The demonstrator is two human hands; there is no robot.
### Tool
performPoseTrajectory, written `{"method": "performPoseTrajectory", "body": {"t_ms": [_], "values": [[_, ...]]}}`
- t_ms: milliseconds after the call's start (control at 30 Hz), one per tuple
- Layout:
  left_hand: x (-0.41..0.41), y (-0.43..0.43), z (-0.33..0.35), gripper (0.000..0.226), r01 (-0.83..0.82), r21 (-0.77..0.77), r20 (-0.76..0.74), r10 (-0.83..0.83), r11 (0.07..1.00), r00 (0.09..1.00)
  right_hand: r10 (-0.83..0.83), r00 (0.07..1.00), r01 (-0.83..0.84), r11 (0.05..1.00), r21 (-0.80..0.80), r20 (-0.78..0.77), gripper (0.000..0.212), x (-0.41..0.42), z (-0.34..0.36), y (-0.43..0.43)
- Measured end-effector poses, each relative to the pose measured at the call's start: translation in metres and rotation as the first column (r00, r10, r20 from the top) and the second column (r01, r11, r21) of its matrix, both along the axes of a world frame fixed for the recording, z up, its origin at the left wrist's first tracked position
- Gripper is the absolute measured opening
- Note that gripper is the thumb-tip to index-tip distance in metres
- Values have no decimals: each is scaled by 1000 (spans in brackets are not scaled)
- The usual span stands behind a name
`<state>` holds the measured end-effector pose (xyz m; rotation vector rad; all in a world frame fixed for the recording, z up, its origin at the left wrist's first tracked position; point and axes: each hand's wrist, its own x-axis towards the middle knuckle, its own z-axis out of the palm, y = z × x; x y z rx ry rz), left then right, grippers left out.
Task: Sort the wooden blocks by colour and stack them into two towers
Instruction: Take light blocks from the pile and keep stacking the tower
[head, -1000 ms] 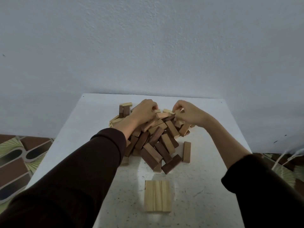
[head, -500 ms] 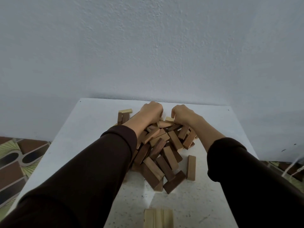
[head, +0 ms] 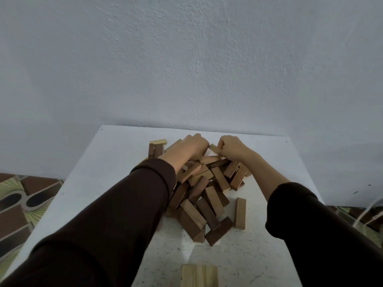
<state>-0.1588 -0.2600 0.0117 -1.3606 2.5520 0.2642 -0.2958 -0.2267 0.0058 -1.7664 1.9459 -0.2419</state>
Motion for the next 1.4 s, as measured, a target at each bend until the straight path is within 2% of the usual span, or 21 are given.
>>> {"method": "performPoseTrajectory", "body": {"t_ms": [67,167,233,300,367,433,500,567,700,867,967,1067,1167,1300,1400], "values": [[0,0,1,25,18,-5,9,-18,1000,1000,-22,999,22,1000,9,42,12,0,1,1],[1,2,3,27,45,-16,-25,-45,999,999,-58,991,55,998,22,117,14,-2,4,3],[4,1,3,24,17,11,-122,-16,1000,992,-86,976,80,996,37,199,15,-2,7,6],[9,-2,-1,16,-23,48,-290,36,999,956,-116,951,106,993,50,288,14,-1,12,11],[15,-1,-1,8,-83,173,-520,162,981,839,-140,919,131,990,50,369,10,2,21,17],[20,10,7,6,-111,347,-719,340,931,606,-161,883,162,986,36,442,7,7,33,25],[23,21,18,5,-116,441,-807,449,890,383,-170,844,183,983,25,508,5,13,45,31],[27,29,25,3,-122,473,-835,489,872,255,-167,814,192,981,14,556,10,20,55,38],[41,51,35,13,-119,503,-853,514,856,95,-134,804,178,984,-21,580,15,35,75,56],[74,93,48,15,-82,512,-857,515,855,18,-35,875,77,995,-67,482,14,69,94,92],[94,115,56,19,-53,557,-830,555,829,-58,-71,889,106,993,-52,453,28,92,102,107],[124,145,58,19,-60,573,-819,568,817,-82,-120,884,164,985,-59,451,35,120,114,132],[156,173,48,18,-107,572,-820,569,813,-60,-22,902,97,983,-153,432,34,152,116,163],[194,205,18,23,-240,541,-787,586,806,192,80,884,75,948,-309,460,24,200,91,208],[212,220,-7,21,-282,522,-730,593,805,341,34,864,95,969,-229,503,13,222,58,232]]}}
